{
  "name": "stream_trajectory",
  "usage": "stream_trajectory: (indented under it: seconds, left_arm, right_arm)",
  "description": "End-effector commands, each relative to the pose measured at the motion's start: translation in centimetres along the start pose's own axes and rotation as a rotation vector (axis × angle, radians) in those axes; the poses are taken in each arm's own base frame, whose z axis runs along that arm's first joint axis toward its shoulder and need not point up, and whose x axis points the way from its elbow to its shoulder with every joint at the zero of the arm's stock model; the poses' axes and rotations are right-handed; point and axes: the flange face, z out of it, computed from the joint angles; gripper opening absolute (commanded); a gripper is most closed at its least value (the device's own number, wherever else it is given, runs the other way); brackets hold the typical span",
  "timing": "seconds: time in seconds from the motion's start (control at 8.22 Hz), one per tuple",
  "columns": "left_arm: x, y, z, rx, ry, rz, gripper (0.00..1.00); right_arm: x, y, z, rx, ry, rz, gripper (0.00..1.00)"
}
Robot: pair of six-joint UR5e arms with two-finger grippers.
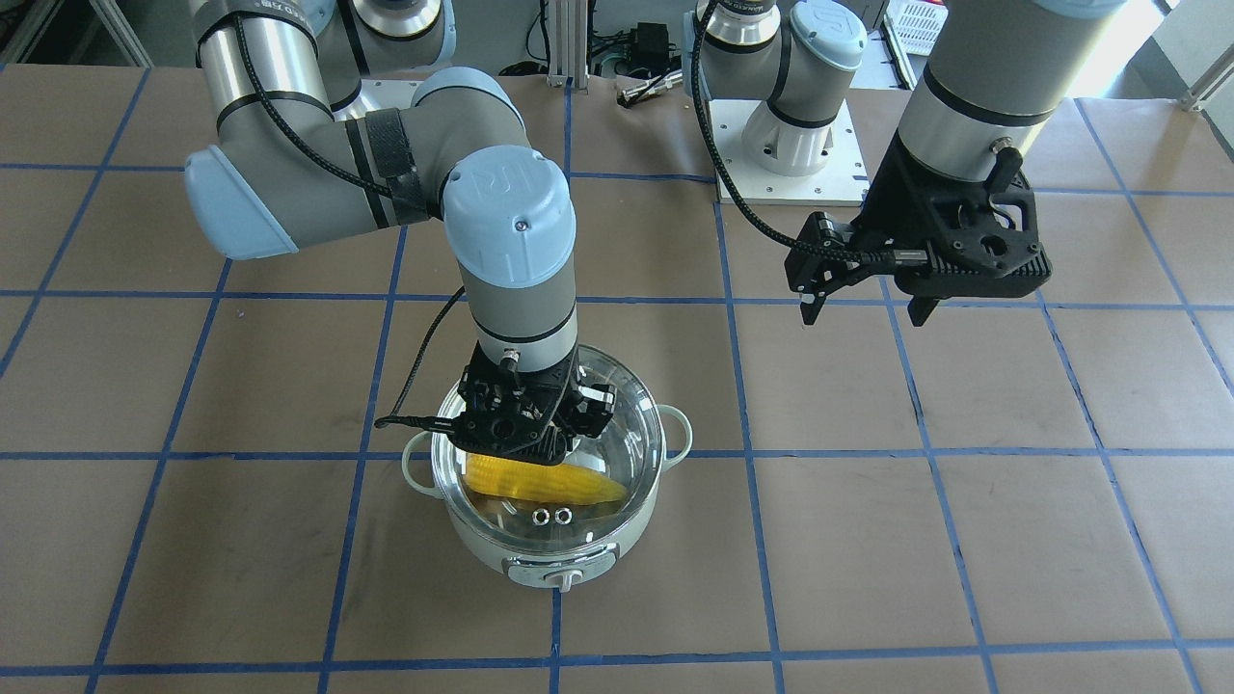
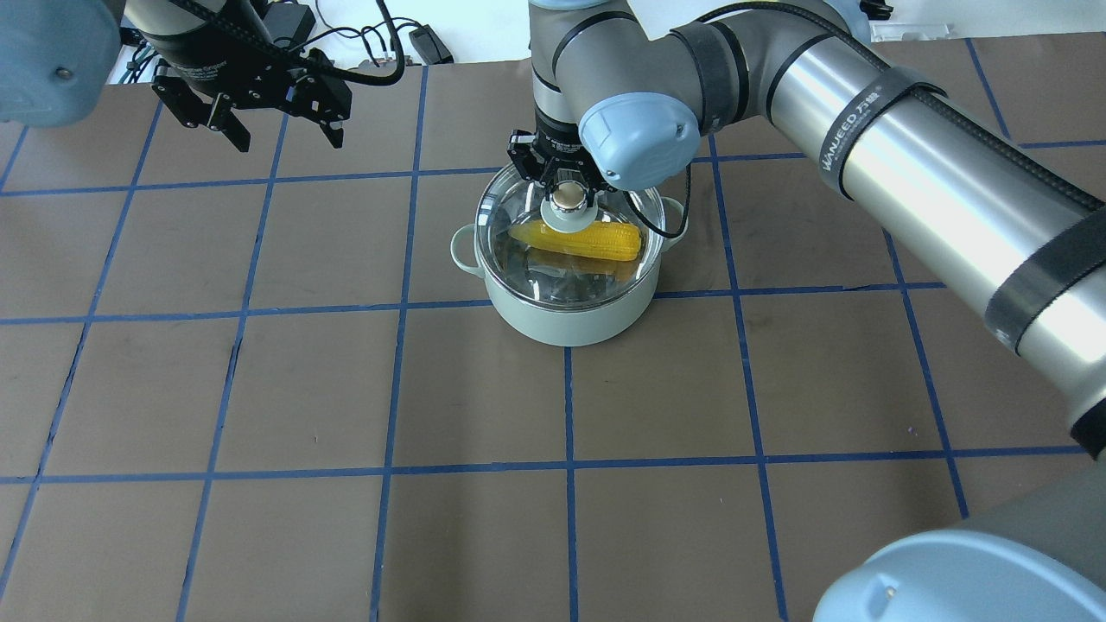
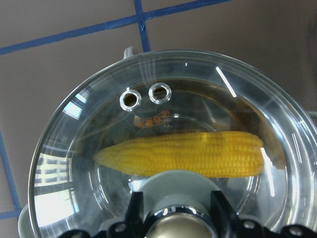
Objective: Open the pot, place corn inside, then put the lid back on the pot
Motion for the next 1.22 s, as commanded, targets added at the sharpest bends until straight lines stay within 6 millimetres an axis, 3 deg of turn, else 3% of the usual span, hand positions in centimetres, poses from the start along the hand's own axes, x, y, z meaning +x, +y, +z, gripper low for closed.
stream_trajectory:
  seconds: [0.0, 0.85, 0.97, 1.1]
  left_arm:
    - [0.0, 0.0, 0.0, 0.0, 0.0, 0.0, 1.0]
    - [0.0, 0.1, -0.2, 0.003, -0.002, 0.003, 1.0]
    - [0.0, 0.3, -0.6, 0.011, -0.002, 0.004, 1.0]
    - [-0.1, 0.3, -0.7, 0.012, -0.006, 0.006, 1.0]
  right_arm:
    - [0.1, 0.1, 0.2, -0.004, 0.003, -0.001, 0.0]
    - [0.0, 0.0, 1.2, -0.019, 0.013, -0.004, 0.0]
    - [0.1, 0.0, 1.3, -0.019, 0.015, -0.009, 0.37]
    - [0.1, 0.0, 1.1, -0.016, 0.013, -0.01, 0.93]
